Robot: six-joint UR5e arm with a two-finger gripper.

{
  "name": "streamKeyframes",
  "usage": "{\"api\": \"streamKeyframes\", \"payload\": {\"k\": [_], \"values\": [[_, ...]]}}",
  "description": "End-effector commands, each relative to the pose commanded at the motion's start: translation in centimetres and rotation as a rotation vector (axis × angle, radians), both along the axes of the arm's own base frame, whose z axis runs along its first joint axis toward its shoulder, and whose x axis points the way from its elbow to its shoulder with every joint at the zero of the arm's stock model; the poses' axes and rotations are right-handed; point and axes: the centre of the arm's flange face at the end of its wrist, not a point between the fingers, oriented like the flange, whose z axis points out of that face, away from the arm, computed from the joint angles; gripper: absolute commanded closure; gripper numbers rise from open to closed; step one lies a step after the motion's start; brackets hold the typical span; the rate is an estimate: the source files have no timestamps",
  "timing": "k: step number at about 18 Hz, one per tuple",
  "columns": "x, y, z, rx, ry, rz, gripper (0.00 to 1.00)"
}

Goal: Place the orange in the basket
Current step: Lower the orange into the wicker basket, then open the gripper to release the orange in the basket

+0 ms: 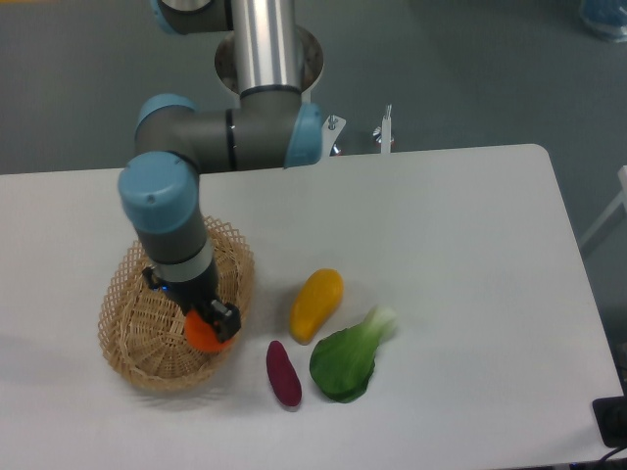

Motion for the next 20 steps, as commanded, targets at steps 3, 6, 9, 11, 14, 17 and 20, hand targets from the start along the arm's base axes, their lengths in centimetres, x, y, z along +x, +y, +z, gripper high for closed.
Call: {"api": "streamKeyframes", "payload": {"k": [3,6,9,11,14,17,20], "values": [[0.7,0.4,-1.0,-0.015,0.011,-0.012,0.36],[1.3,0.6,-1.6,-0.027,0.033,-0.021,0.31],[1.3,0.7,-1.5,-0.014,0.035,-0.023,0.00],[1.5,0.2,-1.6,0.003,0.039,-0.022,0.00],[1.5,0.2,-0.2,0.102,0.069,0.032,0.00],[0.0,0.1,1.3,0.158,0.093,0.080,0.00],[-3.6,-1.0,3.2,0.186,0.114,0.131,0.00]]}}
